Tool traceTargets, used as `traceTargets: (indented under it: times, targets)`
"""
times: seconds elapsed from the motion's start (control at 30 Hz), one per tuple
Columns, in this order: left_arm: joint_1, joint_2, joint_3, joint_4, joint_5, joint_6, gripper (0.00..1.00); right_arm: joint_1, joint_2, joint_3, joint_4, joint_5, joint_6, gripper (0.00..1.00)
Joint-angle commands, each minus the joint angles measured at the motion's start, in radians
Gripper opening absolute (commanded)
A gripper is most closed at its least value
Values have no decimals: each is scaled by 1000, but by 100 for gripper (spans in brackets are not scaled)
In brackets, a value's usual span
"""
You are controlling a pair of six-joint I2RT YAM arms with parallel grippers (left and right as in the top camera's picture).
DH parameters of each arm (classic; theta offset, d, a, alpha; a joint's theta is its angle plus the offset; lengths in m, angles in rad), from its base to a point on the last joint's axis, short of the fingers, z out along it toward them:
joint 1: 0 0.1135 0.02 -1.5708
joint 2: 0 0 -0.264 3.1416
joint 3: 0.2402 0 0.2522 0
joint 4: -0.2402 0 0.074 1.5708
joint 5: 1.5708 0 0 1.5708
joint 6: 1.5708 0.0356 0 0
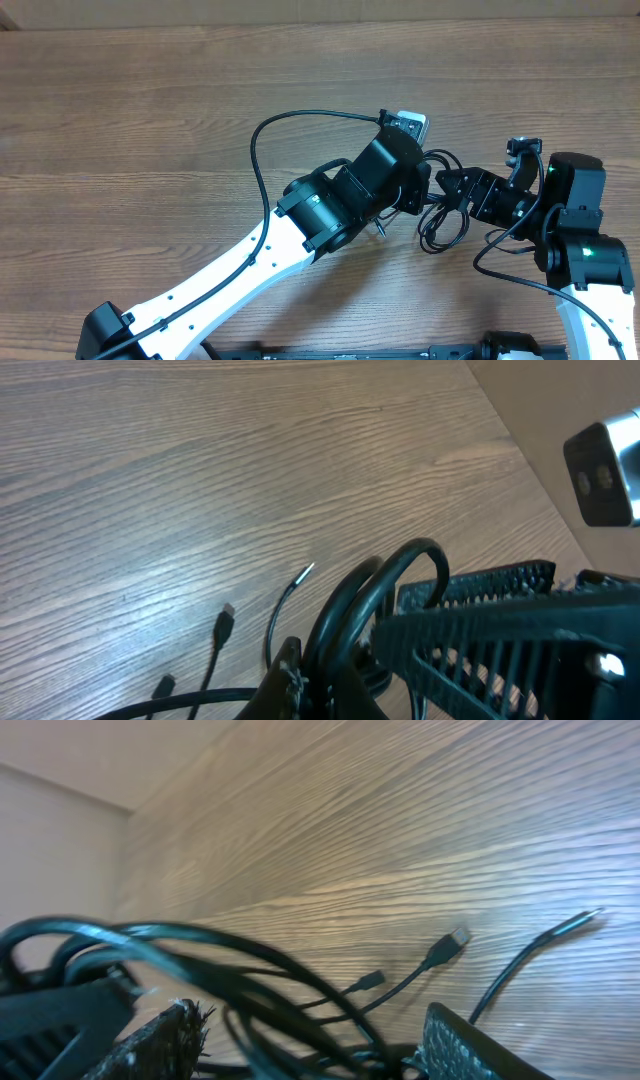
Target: Untangle cables
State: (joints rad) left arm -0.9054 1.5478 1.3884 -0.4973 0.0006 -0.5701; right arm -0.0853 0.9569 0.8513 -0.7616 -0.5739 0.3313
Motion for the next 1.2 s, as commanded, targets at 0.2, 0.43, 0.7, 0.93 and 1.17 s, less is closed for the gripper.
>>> traceTargets:
  times: [0.2, 0.43, 0.7, 0.93, 1.17]
  targets:
    - [-5, -11, 15, 39, 82, 18, 4, -7, -11, 7, -4, 58, -26, 68]
    - [-5, -11, 15, 57, 105, 18, 4, -7, -11, 7, -5, 58, -26, 26]
    - [-5, -11, 15, 56, 100, 17, 4, -7, -11, 7, -5, 57, -25, 4]
    - [-5, -11, 15, 49, 105, 51, 4, -7, -11, 8, 0, 22, -25, 4]
    - [-6, -11, 15, 21, 220, 346, 4, -7, -12, 8, 56, -105, -17, 4]
